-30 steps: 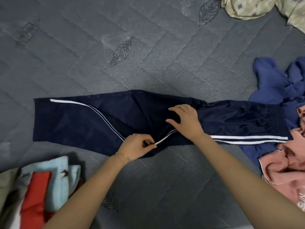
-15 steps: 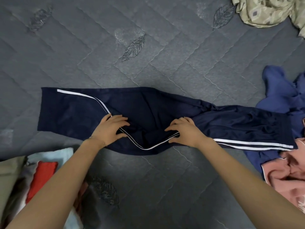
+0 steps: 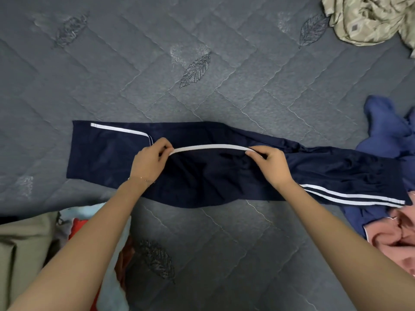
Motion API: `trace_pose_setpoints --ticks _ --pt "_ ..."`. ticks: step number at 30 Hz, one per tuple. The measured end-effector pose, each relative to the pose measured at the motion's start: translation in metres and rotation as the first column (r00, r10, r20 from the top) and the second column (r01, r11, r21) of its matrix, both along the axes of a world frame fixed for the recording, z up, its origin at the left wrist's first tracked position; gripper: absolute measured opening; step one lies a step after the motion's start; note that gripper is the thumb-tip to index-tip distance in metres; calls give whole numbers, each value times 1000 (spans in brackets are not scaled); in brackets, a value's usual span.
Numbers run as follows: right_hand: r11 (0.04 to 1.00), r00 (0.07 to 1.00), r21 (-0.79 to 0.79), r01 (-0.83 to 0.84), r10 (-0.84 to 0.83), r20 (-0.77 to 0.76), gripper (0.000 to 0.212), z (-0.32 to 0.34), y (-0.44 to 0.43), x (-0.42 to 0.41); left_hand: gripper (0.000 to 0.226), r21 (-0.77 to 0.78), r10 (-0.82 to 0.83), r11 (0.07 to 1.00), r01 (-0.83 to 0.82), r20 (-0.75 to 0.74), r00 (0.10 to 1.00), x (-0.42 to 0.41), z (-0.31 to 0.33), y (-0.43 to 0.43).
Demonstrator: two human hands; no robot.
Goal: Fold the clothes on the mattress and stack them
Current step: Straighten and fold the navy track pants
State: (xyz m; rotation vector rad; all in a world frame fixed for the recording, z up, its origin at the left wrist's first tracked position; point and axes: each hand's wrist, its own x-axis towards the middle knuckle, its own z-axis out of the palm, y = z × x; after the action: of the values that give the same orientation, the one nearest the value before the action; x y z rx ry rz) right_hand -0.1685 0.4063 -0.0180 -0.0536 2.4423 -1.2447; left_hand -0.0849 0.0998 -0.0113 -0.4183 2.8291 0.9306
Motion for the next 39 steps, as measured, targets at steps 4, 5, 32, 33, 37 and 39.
trace_pose_setpoints --ticks 4,5,32,33,37,39 --pt "995 996 -41 86 -86 -9 15 31 -8 -20 13 74 114 992 -106 -111 987 -34 37 -3" --pt "993 995 -58 98 -99 -21 15 39 -10 -24 14 96 134 988 -121 -145 980 -44 47 -4" --pt "952 980 240 -189 198 -10 44 -5 16 30 24 86 -40 995 42 -26 999 38 -13 -7" --pt "952 984 261 -157 175 -45 43 -7 16 29 26 68 -44 997 46 -30 999 37 -14 -5" --pt "961 994 275 -12 41 -99 40 -13 27 31 28 3 -135 991 135 -44 990 34 -19 12" --pt "961 994 273 45 -16 -106 39 -16 38 34 29 -40 -165 986 162 -76 983 31 -20 28"
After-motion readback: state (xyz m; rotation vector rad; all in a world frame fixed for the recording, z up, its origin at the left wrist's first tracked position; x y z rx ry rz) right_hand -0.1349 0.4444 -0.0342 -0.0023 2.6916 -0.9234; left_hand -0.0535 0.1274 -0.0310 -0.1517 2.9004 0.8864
